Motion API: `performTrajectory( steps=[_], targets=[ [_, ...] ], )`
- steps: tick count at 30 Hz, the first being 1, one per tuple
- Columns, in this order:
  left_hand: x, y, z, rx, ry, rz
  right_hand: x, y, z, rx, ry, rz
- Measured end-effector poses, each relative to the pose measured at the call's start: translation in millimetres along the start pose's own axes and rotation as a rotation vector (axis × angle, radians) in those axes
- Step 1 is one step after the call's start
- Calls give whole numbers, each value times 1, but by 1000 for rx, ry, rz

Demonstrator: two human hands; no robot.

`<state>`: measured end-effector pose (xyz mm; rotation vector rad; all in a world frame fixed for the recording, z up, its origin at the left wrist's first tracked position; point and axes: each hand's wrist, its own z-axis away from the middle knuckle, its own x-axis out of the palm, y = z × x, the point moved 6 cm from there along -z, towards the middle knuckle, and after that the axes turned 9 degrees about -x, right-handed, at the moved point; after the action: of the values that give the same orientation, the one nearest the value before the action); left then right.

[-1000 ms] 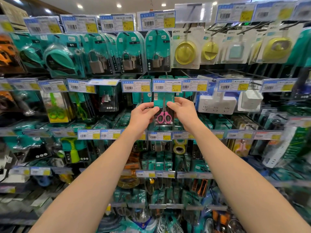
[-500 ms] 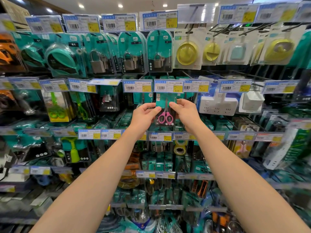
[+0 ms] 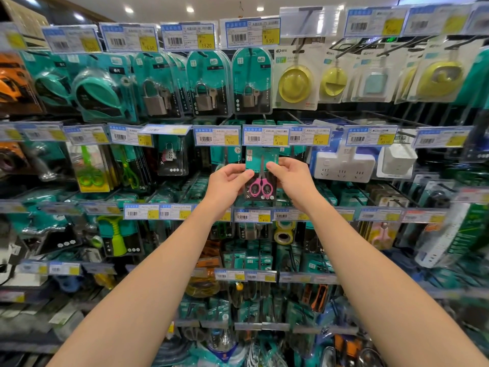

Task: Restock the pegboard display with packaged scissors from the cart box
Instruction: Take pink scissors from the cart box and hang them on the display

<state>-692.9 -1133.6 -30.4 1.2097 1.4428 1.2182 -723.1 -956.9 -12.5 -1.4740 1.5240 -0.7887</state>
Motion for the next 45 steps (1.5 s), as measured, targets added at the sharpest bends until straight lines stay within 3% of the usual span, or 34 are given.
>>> performTrajectory(
  steps=[31,45],
  targets=[
    [0,-7,-4,-2,42,46,5,-6,-3,15,73,19],
    [2,-3,0,39,87,37,5,-14,-4,-102,140,72]
  ],
)
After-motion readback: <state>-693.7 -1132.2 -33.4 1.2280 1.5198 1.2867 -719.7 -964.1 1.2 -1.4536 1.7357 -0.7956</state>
